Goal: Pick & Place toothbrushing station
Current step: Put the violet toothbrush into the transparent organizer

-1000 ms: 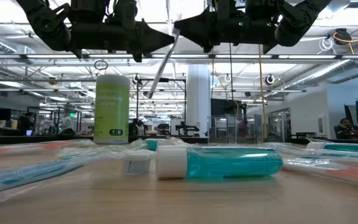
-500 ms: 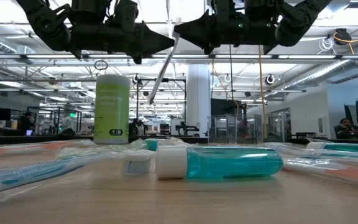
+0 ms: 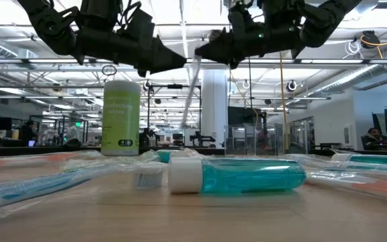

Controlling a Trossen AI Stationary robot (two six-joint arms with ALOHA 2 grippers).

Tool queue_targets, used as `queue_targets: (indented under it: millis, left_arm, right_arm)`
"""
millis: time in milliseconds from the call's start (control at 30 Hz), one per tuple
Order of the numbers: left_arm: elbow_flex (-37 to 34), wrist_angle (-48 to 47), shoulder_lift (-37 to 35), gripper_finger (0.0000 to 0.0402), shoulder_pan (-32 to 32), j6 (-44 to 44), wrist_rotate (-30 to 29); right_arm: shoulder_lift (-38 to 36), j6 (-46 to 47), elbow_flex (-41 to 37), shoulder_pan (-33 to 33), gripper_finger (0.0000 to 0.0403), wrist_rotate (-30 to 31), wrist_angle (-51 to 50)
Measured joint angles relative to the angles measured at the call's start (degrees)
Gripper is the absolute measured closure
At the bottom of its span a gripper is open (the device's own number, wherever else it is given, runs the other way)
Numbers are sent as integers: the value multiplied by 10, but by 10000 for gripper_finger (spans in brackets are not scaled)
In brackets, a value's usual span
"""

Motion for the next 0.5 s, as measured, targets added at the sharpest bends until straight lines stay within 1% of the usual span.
queue_targets:
  millis: [233, 300, 400, 500]
  left_arm:
    - [0, -7, 0, 268, 1, 0, -3]
    - [0, -7, 0, 268, 1, 0, -3]
    - [0, -7, 0, 268, 1, 0, -3]
    - [0, -7, 0, 268, 1, 0, -3]
  right_arm:
    - [-94, -39, 0, 0, 356, 101, -142]
    - [-125, -50, -1, 3, 356, 140, -184]
    - [-162, -54, -23, 8, 355, 217, -200]
    - [-190, -57, -53, 8, 355, 261, -195]
